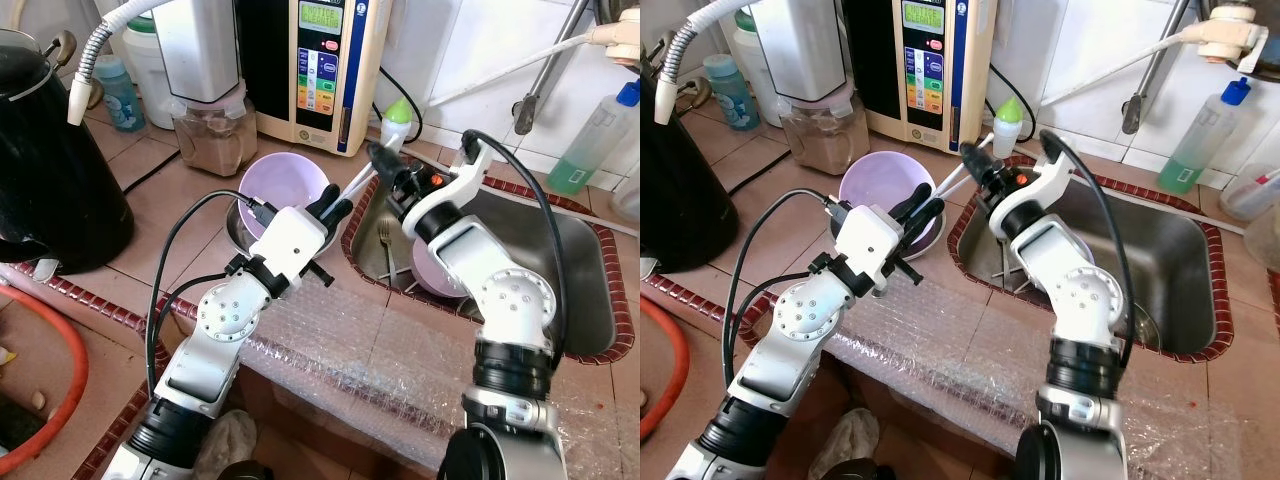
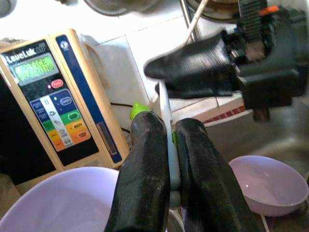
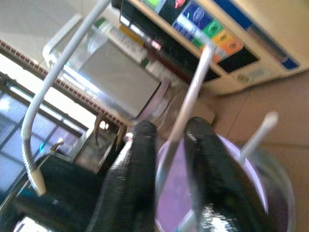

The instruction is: Kitchen organization

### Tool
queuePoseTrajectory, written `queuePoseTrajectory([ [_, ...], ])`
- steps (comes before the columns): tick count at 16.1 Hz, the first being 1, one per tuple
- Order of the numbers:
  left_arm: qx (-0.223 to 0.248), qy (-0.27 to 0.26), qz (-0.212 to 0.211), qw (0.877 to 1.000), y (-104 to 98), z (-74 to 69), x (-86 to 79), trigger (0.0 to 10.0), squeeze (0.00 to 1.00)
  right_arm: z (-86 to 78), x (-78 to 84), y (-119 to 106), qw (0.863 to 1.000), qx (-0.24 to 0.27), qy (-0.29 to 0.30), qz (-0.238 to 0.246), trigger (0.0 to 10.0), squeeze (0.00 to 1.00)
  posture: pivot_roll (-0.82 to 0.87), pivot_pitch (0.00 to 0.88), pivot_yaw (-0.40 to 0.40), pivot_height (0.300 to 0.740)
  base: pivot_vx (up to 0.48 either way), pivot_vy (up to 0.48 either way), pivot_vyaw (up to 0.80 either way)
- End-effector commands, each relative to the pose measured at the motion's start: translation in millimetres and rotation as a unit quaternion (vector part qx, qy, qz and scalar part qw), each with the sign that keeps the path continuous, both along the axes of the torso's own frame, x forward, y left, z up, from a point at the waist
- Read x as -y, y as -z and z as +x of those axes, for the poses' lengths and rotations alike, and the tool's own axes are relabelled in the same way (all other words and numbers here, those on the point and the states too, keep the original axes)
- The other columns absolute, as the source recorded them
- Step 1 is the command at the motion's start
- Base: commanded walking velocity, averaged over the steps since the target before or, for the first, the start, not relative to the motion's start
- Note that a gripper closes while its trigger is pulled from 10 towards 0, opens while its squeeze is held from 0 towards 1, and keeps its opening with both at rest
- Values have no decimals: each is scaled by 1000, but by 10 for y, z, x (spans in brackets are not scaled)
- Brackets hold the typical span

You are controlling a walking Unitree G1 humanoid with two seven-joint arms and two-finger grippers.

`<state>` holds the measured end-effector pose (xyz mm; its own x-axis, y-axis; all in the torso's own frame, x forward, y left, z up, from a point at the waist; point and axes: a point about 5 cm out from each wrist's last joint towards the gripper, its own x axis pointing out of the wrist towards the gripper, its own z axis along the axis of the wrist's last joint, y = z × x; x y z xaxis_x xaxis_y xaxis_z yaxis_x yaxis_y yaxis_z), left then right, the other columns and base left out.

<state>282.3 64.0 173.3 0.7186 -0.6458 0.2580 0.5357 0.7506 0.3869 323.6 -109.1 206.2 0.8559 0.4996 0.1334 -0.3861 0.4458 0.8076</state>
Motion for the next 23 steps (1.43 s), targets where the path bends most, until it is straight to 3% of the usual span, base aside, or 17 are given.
queuePoseTrajectory([
  [1,8,19,7,1000,-26,5,89,10000,0,-34,-94,0,1000,1,-25,1,0,0,-1,0,-28,740,0,0,0],
  [5,10,32,6,999,-29,-19,145,10000,0,-35,-222,104,999,-15,-39,8,0,0,9,0,-24,740,0,0,0],
  [8,5,38,3,999,-3,-34,149,10000,0,-4,-171,96,1000,-15,-26,7,0,0,7,0,-20,740,0,0,0],
  [10,-2,41,-3,999,19,-37,131,10000,1000,27,-58,102,1000,-15,3,2,0,0,4,0,-12,740,0,0,0],
  [12,-2,44,1,999,26,-34,111,10000,1000,110,120,153,996,-21,86,-27,0,0,8,0,-7,740,0,0,0],
  [13,-3,44,1,999,26,-32,106,10000,1000,126,147,161,994,-21,99,-33,0,0,9,0,-6,740,0,0,0],
  [14,-4,42,5,999,22,-23,90,10000,1000,177,250,157,987,-5,143,-73,0,0,13,0,-5,740,0,0,0],
  [17,-7,40,9,999,31,-22,61,10000,1000,218,372,148,976,9,187,-111,0,0,19,0,-4,740,0,0,0],
  [18,-9,37,11,999,41,-25,35,10000,1000,250,473,172,965,11,218,-148,0,0,23,0,-8,740,0,0,0],
  [19,-24,27,9,999,50,-39,-44,10000,1000,311,708,364,932,-43,282,-223,0,0,23,0,-12,740,0,0,0],
  [20,-35,18,9,999,75,-54,-99,10000,1000,308,881,551,907,-100,319,-255,0,0,29,0,-18,740,0,0,0],
  [23,-51,-25,25,998,138,-107,-295,10000,1000,223,1119,933,885,-185,353,-241,0,0,56,0,-31,740,0,0,0],
])
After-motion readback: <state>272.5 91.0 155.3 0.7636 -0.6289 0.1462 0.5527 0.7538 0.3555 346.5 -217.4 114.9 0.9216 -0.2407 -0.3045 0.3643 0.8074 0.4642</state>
